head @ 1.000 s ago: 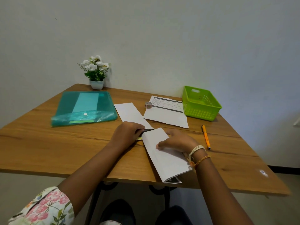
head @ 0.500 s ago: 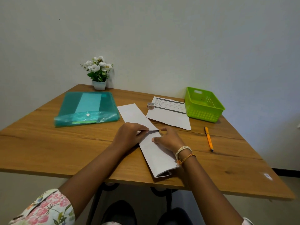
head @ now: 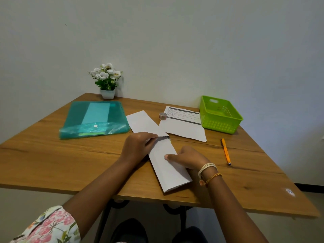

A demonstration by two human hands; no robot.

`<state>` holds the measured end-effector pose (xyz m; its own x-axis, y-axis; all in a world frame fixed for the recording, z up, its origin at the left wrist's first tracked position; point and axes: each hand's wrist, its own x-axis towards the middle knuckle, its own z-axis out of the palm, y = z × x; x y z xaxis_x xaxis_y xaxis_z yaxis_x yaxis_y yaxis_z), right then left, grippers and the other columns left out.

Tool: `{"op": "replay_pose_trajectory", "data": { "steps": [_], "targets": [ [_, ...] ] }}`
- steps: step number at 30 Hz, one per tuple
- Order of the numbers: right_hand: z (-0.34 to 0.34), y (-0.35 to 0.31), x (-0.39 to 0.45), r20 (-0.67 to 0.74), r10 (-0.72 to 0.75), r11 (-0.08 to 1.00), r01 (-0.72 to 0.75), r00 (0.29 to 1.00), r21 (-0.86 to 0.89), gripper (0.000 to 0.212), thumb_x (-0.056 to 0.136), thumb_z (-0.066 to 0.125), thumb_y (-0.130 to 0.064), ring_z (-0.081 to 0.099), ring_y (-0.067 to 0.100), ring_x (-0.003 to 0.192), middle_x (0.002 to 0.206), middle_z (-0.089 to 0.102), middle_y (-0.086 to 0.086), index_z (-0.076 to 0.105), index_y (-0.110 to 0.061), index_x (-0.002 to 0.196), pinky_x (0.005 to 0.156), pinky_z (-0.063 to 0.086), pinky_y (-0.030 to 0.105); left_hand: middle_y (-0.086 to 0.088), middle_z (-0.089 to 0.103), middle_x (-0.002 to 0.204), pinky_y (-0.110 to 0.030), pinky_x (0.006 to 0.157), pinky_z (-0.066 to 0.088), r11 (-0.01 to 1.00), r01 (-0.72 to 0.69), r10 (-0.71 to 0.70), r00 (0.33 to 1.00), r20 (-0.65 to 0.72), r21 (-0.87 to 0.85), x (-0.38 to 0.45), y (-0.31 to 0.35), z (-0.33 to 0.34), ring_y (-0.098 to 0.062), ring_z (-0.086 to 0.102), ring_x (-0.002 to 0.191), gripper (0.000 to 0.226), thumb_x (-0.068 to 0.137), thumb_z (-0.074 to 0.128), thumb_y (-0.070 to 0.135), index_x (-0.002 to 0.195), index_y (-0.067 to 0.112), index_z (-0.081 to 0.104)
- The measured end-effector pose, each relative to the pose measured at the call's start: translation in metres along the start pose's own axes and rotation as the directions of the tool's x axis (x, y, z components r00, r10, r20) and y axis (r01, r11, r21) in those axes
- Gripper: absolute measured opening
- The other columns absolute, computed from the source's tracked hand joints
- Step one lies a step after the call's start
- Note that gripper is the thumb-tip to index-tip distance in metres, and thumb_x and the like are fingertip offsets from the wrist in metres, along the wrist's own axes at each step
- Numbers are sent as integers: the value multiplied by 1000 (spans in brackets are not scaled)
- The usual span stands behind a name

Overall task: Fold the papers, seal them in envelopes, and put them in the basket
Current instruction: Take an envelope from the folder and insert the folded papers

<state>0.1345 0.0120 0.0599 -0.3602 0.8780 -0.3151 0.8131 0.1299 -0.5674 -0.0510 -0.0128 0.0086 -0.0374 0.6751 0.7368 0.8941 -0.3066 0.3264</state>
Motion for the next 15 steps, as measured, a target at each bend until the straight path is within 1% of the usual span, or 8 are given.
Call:
{"op": "replay_pose_trajectory", "data": {
  "steps": [2,3,4,7,9,12,13,15],
  "targets": [
    [-6,-2,-5,48,11,999,-13,999,37,36,84,62,-50,54,13,72,84,60,2,53,-16,82,54,37,21,-4,76,93,-22,70,51,1000,12,-12,1000,1,10,1,-1,2,-17,72,79,21,80,75,19,100,12,75],
    [-8,-4,-8,65,16,997,-21,998,75,34,85,63,-48,57,13,74,88,62,2,55,-15,86,56,39,20,-4,76,94,-23,71,52,1000,23,-23,1000,10,9,1,-1,3,-17,72,81,21,81,75,20,101,13,75],
    [-9,-3,-8,60,12,993,-19,998,116,31,85,64,-46,57,12,74,87,62,2,56,-16,86,56,40,20,-3,76,95,-25,72,54,999,32,-32,999,20,4,1,-2,3,-16,71,82,21,82,74,21,102,14,75],
    [-8,-6,-5,-67,-17,962,34,998,270,23,83,71,-34,52,8,68,79,57,-2,55,-18,80,51,35,19,-3,75,98,-29,76,57,999,35,-33,998,59,-41,1,-1,4,-16,71,86,22,82,73,20,103,13,75],
    [-3,-10,-2,-177,-1,925,68,984,375,27,80,75,-27,53,9,74,81,52,-4,51,-19,89,52,38,20,-3,75,100,-27,77,56,996,38,-30,995,90,-84,0,0,4,-14,70,88,22,82,73,21,104,14,74],
    [13,-11,11,-329,22,913,115,944,392,37,77,77,-27,57,17,92,95,54,-1,46,-21,97,66,49,25,-1,75,101,-24,76,56,993,47,-32,990,135,-112,-1,-1,5,-11,69,88,24,83,73,23,106,16,74],
    [18,-11,14,-360,18,911,133,933,391,37,77,77,-29,57,17,93,100,55,0,48,-21,97,68,51,26,-1,74,101,-23,76,56,992,54,-38,989,145,-114,-2,-1,5,-11,69,87,24,83,73,24,106,17,73],
    [22,-9,16,-350,-10,899,161,937,406,35,79,75,-34,55,11,87,105,56,0,51,-20,101,65,47,23,0,74,102,-22,76,55,992,77,-61,987,150,-103,-2,-2,5,-10,69,88,25,83,72,24,107,17,73]
  ]
}}
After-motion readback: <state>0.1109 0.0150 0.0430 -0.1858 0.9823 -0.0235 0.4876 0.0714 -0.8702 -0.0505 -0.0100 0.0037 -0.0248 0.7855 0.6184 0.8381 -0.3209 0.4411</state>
